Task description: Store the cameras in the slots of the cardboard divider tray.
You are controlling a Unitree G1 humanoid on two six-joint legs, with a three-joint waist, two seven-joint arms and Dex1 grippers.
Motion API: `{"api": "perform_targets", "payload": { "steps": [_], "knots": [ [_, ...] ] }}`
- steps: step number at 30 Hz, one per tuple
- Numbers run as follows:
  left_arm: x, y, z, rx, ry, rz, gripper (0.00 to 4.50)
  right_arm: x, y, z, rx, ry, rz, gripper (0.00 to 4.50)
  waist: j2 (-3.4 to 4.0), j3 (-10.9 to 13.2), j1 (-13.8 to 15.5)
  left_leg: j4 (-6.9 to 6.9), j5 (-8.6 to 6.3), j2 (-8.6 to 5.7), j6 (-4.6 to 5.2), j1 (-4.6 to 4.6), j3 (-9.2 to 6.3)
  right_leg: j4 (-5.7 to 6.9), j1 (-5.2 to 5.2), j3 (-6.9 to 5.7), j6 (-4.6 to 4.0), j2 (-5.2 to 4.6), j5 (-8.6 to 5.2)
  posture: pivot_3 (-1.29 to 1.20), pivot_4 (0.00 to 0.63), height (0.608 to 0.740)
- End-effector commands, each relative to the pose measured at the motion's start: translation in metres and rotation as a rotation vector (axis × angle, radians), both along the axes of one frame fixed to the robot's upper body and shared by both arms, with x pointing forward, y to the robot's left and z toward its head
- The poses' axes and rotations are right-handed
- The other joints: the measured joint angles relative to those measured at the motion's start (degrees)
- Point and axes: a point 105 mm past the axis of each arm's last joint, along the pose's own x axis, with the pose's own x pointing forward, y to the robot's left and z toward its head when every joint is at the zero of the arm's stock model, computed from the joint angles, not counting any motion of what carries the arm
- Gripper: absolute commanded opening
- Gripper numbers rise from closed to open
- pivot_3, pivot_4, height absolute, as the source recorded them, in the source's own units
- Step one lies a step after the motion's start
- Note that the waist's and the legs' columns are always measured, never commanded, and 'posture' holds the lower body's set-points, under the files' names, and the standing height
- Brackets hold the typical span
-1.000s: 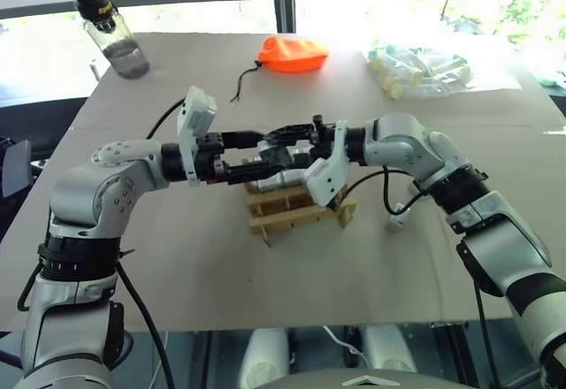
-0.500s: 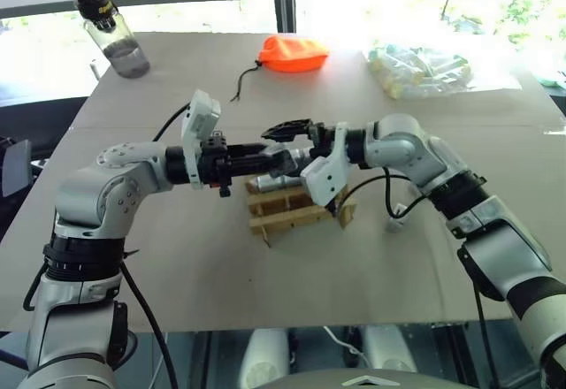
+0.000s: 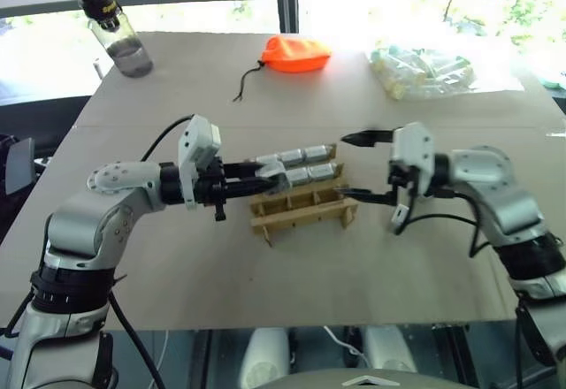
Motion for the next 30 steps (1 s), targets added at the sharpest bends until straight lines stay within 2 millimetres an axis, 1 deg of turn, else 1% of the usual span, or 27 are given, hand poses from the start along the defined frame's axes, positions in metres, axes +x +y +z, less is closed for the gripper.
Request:
{"api": "perform_targets", "payload": {
  "steps": [1, 3, 5, 9, 13, 15, 18, 23, 30],
  "knots": [
    [-0.006, -0.003, -0.004, 0.047, -0.08, 0.005, 0.79, -0.02, -0.028, 0.007, 0.114, 0.084, 0.054, 4.5, 0.0, 0.0, 0.2, -0.01, 0.0, 0.0, 0.01, 0.0, -0.01, -0.01, 0.0, -0.01, 0.0, 0.0, 0.0, 0.0, 0.15, 0.726],
    [-0.008, -0.004, -0.012, 0.07, -0.085, 0.002, 0.79, -0.026, -0.049, -0.009, 0.073, 0.155, 0.047, 4.5, 0.0, 0.0, 0.4, -0.01, -0.01, -0.02, 0.02, 0.0, 0.0, -0.04, 0.01, 0.0, 0.0, 0.01, 0.0, 0.0, 0.15, 0.726],
    [-0.008, -0.006, -0.016, 0.071, -0.092, 0.007, 0.79, -0.027, -0.069, -0.022, 0.046, 0.169, 0.01, 4.5, -0.01, 0.0, 0.6, 0.0, -0.03, -0.03, 0.05, -0.01, 0.01, -0.06, 0.01, 0.0, 0.01, 0.01, 0.0, 0.0, 0.15, 0.726],
    [-0.007, -0.007, -0.023, 0.077, -0.103, 0.016, 0.79, -0.032, -0.099, -0.036, 0.061, 0.234, -0.036, 4.5, -0.01, 0.0, 1.1, 0.01, -0.03, -0.04, 0.06, 0.05, 0.06, -0.06, 0.03, 0.06, 0.01, 0.06, 0.0, 0.0, 0.15, 0.726],
    [-0.002, -0.006, -0.026, 0.079, -0.116, 0.03, 0.79, -0.04, -0.123, -0.042, 0.125, 0.216, -0.049, 4.5, -0.01, 0.0, 1.1, 0.01, -0.03, -0.03, 0.06, 0.07, 0.09, -0.06, 0.04, 0.1, 0.01, 0.08, 0.0, 0.0, 0.15, 0.726],
    [-0.001, -0.006, -0.027, 0.076, -0.119, 0.034, 0.79, -0.044, -0.131, -0.048, 0.119, 0.223, -0.053, 4.5, -0.01, 0.0, 1.1, 0.02, -0.03, -0.04, 0.06, 0.07, 0.1, -0.07, 0.05, 0.11, 0.01, 0.08, 0.0, 0.0, 0.15, 0.726],
    [0.001, -0.005, -0.028, 0.067, -0.12, 0.043, 0.79, -0.047, -0.138, -0.051, 0.138, 0.216, -0.061, 4.5, -0.01, 0.0, 1.1, 0.01, -0.03, -0.02, 0.06, 0.09, 0.1, -0.06, 0.05, 0.11, 0.01, 0.08, 0.0, 0.0, 0.15, 0.726],
    [0.002, -0.005, -0.034, 0.076, -0.118, 0.043, 0.79, -0.05, -0.142, -0.052, 0.14, 0.192, -0.057, 4.5, -0.01, 0.0, 1.1, 0.02, -0.03, -0.01, 0.06, 0.21, 0.12, -0.05, 0.16, 0.14, 0.02, 0.08, 0.0, 0.0, 0.15, 0.726],
    [0.004, -0.007, -0.041, 0.106, -0.127, 0.015, 0.79, -0.047, -0.142, -0.048, 0.159, 0.175, -0.057, 4.5, -0.01, 0.0, 1.1, 0.02, -0.03, -0.01, 0.06, 0.26, 0.11, -0.05, 0.23, 0.13, 0.02, 0.07, 0.0, 0.0, 0.15, 0.726]
  ]
}}
